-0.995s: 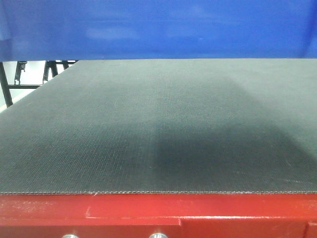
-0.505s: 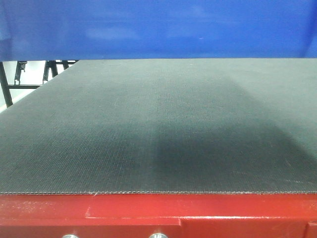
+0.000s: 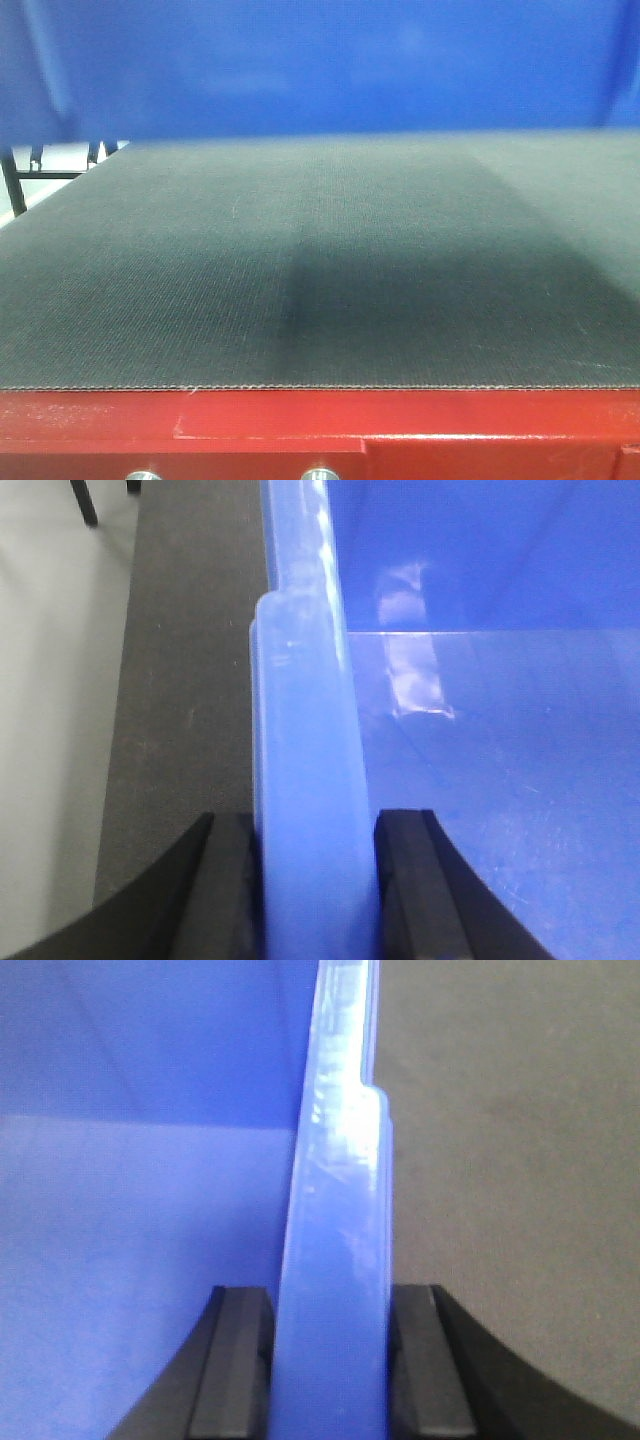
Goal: Move blue bin to conveyor side
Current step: 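Approach the red-framed belt conveyor holding the blue bin above it, then lower the blue bin onto the black belt and open both grippers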
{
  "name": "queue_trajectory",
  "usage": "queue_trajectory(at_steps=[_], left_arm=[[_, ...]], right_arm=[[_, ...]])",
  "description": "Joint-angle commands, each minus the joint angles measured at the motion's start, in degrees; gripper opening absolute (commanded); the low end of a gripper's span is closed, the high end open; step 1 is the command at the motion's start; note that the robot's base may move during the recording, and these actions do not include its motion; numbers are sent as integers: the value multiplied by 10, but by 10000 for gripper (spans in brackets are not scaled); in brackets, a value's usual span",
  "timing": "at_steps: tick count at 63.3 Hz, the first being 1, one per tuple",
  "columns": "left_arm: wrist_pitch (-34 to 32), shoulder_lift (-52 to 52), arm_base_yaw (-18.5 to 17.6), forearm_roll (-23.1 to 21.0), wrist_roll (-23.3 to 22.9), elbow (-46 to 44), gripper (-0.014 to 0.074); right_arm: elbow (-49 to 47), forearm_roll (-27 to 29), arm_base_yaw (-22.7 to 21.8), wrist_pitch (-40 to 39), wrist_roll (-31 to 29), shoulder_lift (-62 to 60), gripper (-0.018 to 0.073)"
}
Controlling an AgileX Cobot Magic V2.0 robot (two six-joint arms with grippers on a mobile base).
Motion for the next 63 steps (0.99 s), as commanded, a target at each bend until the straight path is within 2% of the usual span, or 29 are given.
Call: queue_trajectory(at_steps=[1, 9, 16, 27, 39, 63], left_arm=[[-77, 19, -4, -15, 6, -7, -20], [-100, 60, -4, -19, 6, -7, -20], [-115, 96, -4, -19, 6, -7, -20], [-171, 133, -4, -36, 6, 27, -20], [-257, 140, -4, -36, 6, 84, -20], [-269, 176, -4, -36, 6, 93, -20]], right_arm=[[28, 3, 0, -114, -12, 6, -75], [73, 3, 0, -210, -12, 28, -75], [88, 3, 0, -240, -12, 55, -75], [89, 3, 0, -266, -12, 112, -75], [89, 3, 0, -284, -12, 156, -75], [89, 3, 0, -288, -12, 192, -71]])
